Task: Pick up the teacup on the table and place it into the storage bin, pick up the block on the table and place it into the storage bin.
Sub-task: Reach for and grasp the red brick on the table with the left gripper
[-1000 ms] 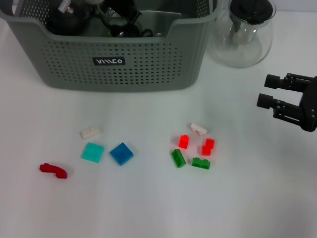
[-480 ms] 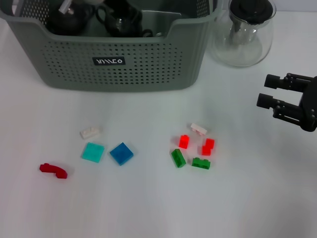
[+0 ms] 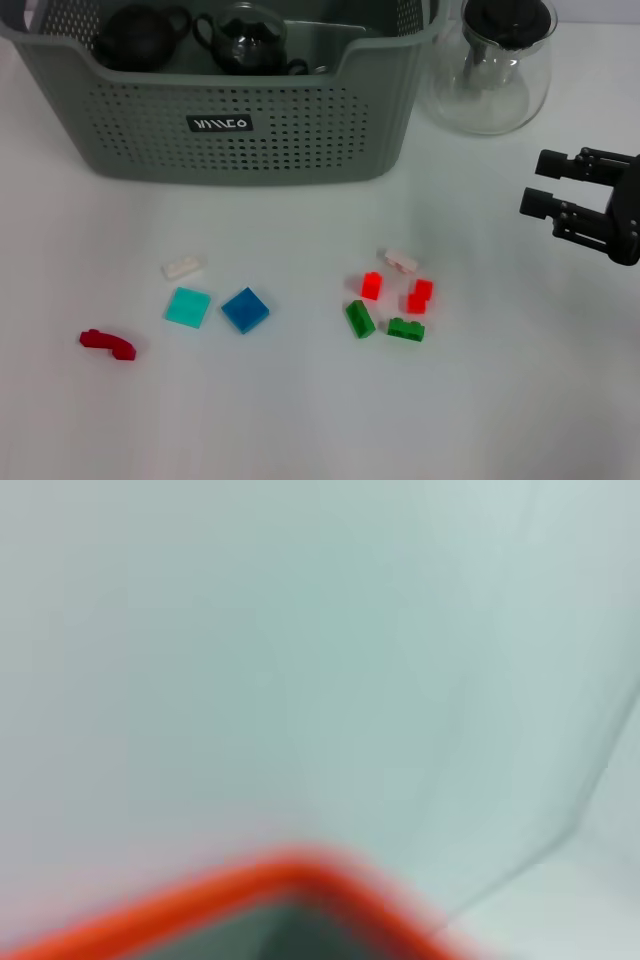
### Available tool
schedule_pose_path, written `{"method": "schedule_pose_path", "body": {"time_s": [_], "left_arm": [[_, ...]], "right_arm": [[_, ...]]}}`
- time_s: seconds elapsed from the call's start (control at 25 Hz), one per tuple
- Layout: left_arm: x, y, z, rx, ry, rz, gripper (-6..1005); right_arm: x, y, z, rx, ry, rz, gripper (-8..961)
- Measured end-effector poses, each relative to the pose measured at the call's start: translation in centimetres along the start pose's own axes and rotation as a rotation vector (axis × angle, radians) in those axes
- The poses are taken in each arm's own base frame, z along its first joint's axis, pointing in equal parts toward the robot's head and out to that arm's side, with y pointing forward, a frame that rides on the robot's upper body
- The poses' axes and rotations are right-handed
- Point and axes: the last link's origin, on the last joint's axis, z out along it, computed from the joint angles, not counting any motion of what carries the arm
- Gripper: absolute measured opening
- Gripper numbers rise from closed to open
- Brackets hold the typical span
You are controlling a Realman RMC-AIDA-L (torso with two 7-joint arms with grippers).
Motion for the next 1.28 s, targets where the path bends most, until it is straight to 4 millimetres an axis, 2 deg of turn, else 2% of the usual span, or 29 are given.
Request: {"method": "schedule_pose_path", "body": {"time_s": [0.08, 0.2, 0.32, 0.44, 0.68, 0.72, 0.76, 0.8, 1.08, 1.28], "left_arm": [[-0.2, 0.2, -2.8, -0.118, 0.143, -0.002, 658], [-2.3, 0.8, -7.2, -0.303, 0.317, 0.036, 655], [-5.7, 0.9, -10.8, -0.385, 0.384, 0.075, 651], [-10.8, 0.7, -13.2, -0.345, 0.363, 0.113, 648], [-20.8, 1.8, -13.8, -0.269, 0.140, 0.180, 644], [-21.9, 2.0, -13.8, -0.272, 0.110, 0.172, 644], [-21.9, 2.0, -13.8, -0.272, 0.110, 0.172, 643], [-24.9, 2.5, -13.6, -0.293, 0.055, 0.153, 641], [-28.6, 2.3, -14.4, -0.240, -0.023, 0.184, 630], [-30.2, 2.1, -15.4, -0.191, -0.036, 0.221, 623]], "right_arm": [[0.0, 0.0, 0.0, 0.002, -0.002, 0.000, 553], [-0.1, -0.1, 0.0, 0.004, -0.005, -0.001, 552], [-0.1, -0.1, 0.0, 0.005, -0.006, -0.001, 552], [-0.1, -0.1, 0.0, 0.005, -0.006, 0.000, 552], [-0.2, 0.0, 0.3, -0.002, -0.011, 0.002, 552], [-0.2, 0.0, 0.3, -0.002, -0.011, 0.004, 552], [-0.2, 0.0, 0.3, -0.003, -0.011, 0.005, 552], [-0.2, 0.0, 0.3, -0.003, -0.012, 0.005, 552], [-0.3, 0.0, 0.6, -0.009, -0.015, 0.006, 553], [-0.2, 0.1, 0.7, -0.011, -0.017, 0.007, 553]]}}
